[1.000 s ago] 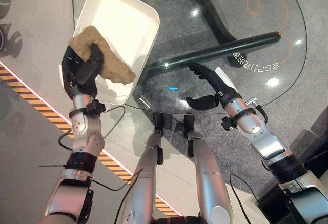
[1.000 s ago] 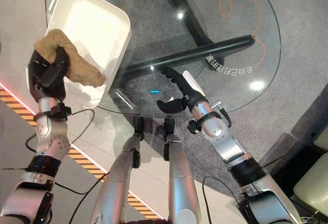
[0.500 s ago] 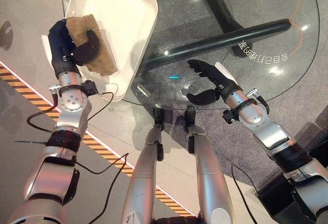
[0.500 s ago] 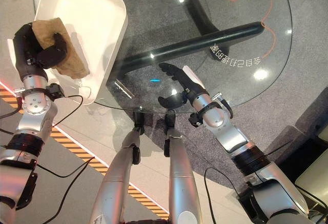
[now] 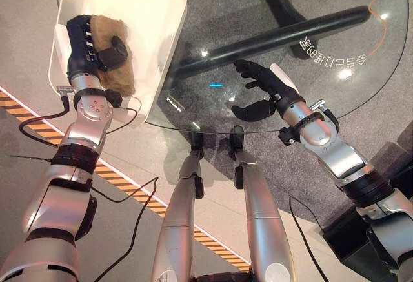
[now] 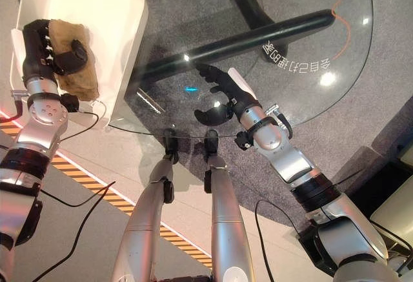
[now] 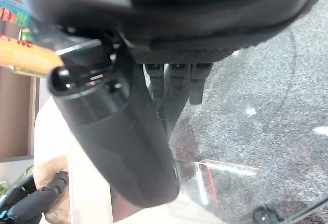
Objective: Wipe the table with a cloth and put it in the basket.
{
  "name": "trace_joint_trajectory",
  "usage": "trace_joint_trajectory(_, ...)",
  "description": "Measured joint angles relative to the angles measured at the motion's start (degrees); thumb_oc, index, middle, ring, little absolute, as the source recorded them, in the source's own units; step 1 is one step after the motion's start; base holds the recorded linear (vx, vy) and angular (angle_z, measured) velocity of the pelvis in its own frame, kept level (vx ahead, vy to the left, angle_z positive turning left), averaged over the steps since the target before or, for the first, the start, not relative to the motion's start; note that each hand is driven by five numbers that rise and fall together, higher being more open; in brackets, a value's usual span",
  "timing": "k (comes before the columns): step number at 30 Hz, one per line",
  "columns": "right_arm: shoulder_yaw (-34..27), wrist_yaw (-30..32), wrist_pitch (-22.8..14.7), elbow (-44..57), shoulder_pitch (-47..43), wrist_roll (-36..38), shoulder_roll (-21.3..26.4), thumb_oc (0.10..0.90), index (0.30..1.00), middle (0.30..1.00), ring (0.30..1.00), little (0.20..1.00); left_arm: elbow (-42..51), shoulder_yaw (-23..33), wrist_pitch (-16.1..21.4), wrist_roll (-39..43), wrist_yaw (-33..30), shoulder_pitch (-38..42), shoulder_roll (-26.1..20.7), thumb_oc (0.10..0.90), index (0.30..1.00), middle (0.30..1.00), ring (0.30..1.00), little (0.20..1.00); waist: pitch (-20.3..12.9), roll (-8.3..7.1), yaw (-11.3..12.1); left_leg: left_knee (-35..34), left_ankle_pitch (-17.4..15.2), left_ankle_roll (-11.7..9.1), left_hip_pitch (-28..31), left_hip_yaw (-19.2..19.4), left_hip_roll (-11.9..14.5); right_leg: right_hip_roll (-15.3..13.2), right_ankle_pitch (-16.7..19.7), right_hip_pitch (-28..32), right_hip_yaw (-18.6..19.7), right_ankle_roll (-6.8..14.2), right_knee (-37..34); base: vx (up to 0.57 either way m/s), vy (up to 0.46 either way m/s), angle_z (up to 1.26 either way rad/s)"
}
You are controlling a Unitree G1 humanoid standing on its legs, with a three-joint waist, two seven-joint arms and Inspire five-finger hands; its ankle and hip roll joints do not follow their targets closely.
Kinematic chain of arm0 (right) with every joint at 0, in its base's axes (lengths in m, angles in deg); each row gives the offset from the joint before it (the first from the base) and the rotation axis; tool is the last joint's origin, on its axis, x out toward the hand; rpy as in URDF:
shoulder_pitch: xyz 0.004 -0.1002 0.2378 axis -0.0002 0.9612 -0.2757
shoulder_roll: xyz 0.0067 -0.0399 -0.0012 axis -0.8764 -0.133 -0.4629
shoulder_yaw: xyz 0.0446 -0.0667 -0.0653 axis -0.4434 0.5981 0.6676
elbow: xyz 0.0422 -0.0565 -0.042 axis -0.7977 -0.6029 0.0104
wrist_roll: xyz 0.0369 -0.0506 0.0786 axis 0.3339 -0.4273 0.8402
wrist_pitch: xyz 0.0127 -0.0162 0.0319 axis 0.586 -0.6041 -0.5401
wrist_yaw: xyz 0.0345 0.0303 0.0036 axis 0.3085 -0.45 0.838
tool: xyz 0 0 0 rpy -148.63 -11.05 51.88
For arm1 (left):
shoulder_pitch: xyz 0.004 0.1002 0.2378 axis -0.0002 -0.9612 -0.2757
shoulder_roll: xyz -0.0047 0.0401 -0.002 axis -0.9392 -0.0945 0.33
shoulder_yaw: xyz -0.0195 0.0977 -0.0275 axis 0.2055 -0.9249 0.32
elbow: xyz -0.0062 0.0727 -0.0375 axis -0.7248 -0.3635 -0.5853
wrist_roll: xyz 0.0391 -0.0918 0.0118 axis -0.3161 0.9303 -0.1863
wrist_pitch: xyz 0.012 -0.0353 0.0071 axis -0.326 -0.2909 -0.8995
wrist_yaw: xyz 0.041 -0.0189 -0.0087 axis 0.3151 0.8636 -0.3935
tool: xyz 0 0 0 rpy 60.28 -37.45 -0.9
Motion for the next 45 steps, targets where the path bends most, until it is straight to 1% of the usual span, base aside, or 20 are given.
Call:
trace_joint_trajectory(5,0.01,0.91,-0.03,0.02,-0.67,0.05,0.00,0.800,0.900,0.900,0.900,0.900,-0.25,-1.17,-0.20,-1.76,-2.25,1.15,-0.08,0.100,0.300,0.300,0.300,0.200,-0.02,-0.02,-0.05,0.31,-0.02,-0.01,-1.22,0.01,0.14,0.14,0.12,-1.34,-0.01,-0.18,0.42,0.00,0.000,0.00)
trace_joint_trajectory(12,-0.03,1.59,-0.44,0.02,-0.71,0.05,-0.03,0.800,0.900,0.900,0.900,0.900,-0.38,-1.18,-2.10,-3.55,-2.12,3.31,-0.27,0.100,0.300,0.300,0.300,0.200,-0.06,-0.06,-0.08,1.16,-0.03,-0.05,-2.90,0.00,0.38,0.34,0.49,-2.72,-0.06,-0.32,0.52,0.00,-0.005,0.00)
trace_joint_trajectory(15,0.04,1.68,-0.68,0.02,-0.58,0.04,-0.03,0.800,0.900,0.900,0.900,0.900,-1.06,-1.21,-2.40,-3.61,-0.91,4.21,-0.45,0.100,0.300,0.300,0.300,0.200,-0.07,-0.08,-0.10,1.19,0.00,-0.10,-2.99,0.00,0.39,0.34,0.63,-2.80,-0.06,-0.29,0.51,0.00,-0.011,0.00)
trace_joint_trajectory(16,0.06,1.68,-0.69,0.02,-0.54,0.04,-0.03,0.800,0.900,0.900,0.900,0.900,-1.30,-1.20,-2.43,-3.61,-0.39,4.43,-0.56,0.413,0.568,0.568,0.568,0.513,-0.07,-0.08,-0.12,1.18,-0.02,-0.12,-2.99,0.01,0.39,0.34,0.69,-2.80,-0.06,-0.27,0.47,0.00,0.000,0.00)
trace_joint_trajectory(17,0.07,1.69,-0.69,0.02,-0.50,0.04,-0.04,0.800,0.900,0.900,0.900,0.900,-1.54,-1.20,-2.43,-3.61,-0.01,4.63,-0.61,0.569,0.702,0.702,0.702,0.669,-0.07,-0.09,-0.15,1.18,-0.02,-0.13,-2.99,0.01,0.38,0.35,0.74,-2.80,-0.04,-0.25,0.45,-0.02,-0.033,-0.01)
trace_joint_trajectory(18,0.11,1.69,-0.69,0.02,-0.48,0.04,-0.04,0.800,0.900,0.900,0.900,0.900,-1.83,-1.20,-2.42,-3.60,0.32,4.89,-0.64,0.800,0.900,0.900,0.900,0.900,-0.08,-0.10,-0.18,1.19,-0.02,-0.13,-3.00,0.02,0.37,0.33,0.80,-2.79,-0.04,-0.20,0.45,0.00,0.000,0.00)
trace_joint_trajectory(25,0.41,1.69,-0.73,0.01,-0.33,0.02,-0.15,0.800,0.900,0.900,0.900,0.900,-2.18,-1.21,-2.25,-3.45,1.22,5.15,-0.96,0.800,0.900,0.900,0.900,0.900,-0.09,-0.13,-0.58,1.37,0.01,-0.09,-2.97,0.02,0.33,0.30,1.29,-2.67,-0.04,-0.04,0.44,-0.02,-0.029,0.00)
trace_joint_trajectory(31,0.82,1.73,-0.73,0.06,1.01,-0.04,-0.20,0.800,0.900,0.900,0.900,0.900,-3.02,-1.20,-1.92,-1.38,2.44,4.91,-0.99,0.800,0.900,0.900,0.900,0.900,-0.09,-0.14,-1.00,2.23,0.00,-0.07,-2.49,-0.16,0.39,0.35,1.40,-1.62,-0.18,0.02,0.46,-0.03,-0.054,0.00)
trace_joint_trajectory(34,0.85,1.79,-0.72,0.88,2.80,-0.09,-0.23,0.800,0.900,0.900,0.900,0.900,-2.68,-1.13,-0.91,-1.22,2.61,3.33,-0.89,0.800,0.900,0.900,0.900,0.900,-0.08,-0.17,-1.01,2.19,0.01,-0.06,-1.72,-0.21,0.39,0.36,1.42,-0.87,-0.20,0.01,0.40,-0.04,-0.065,0.00)
trace_joint_trajectory(37,0.92,1.83,-0.68,1.74,4.75,-0.13,-0.23,0.800,0.900,0.900,0.900,0.900,-1.22,-0.94,0.32,-1.24,2.53,0.34,-0.82,0.800,0.900,0.900,0.900,0.900,-0.08,-0.23,-1.16,2.04,0.00,-0.06,-0.67,-0.27,0.42,0.41,1.42,0.26,-0.24,0.01,0.14,-0.04,-0.055,-0.01)
trace_joint_trajectory(39,0.48,1.86,-0.68,2.49,6.70,-0.25,-0.23,0.800,0.900,0.900,0.900,0.900,1.39,-0.69,0.62,-1.28,2.32,-2.75,-0.80,0.800,0.900,0.900,0.900,0.900,-0.09,-0.27,-1.14,1.72,0.00,-0.06,0.12,-0.36,0.47,0.48,1.44,1.01,-0.28,-0.01,-0.12,-0.05,-0.055,0.00)
trace_joint_trajectory(42,-0.57,1.78,-0.61,3.26,10.30,-1.24,-0.44,0.800,0.900,0.900,0.900,0.900,6.01,1.36,1.41,-1.72,2.03,-8.65,-0.41,0.800,0.900,0.900,0.900,0.900,-0.04,-0.39,-0.92,0.97,0.05,-0.12,1.60,-0.45,0.50,0.56,1.45,2.32,-0.29,-0.03,-0.59,-0.04,-0.077,-0.01)
trace_joint_trajectory(43,-1.66,1.76,-0.60,4.44,12.69,-1.81,-0.51,0.800,0.900,0.900,0.900,0.900,8.63,3.29,1.89,-2.11,1.59,-12.27,0.11,0.800,0.900,0.900,0.900,0.900,-0.03,-0.41,-0.81,0.54,0.06,-0.11,2.62,-0.55,0.50,0.60,1.43,3.26,-0.32,-0.01,-0.89,-0.04,-0.076,-0.01)
trace_joint_trajectory(45,-2.72,1.73,-0.59,5.87,15.32,-2.48,-0.56,0.800,0.900,0.900,0.900,0.900,10.61,4.90,2.48,-3.43,1.04,-16.50,0.33,0.800,0.900,0.900,0.900,0.900,-0.03,-0.42,-0.72,-0.13,0.13,-0.21,4.22,-0.94,0.56,0.70,1.43,4.97,-0.56,-0.03,-1.66,-0.05,-0.094,0.02)
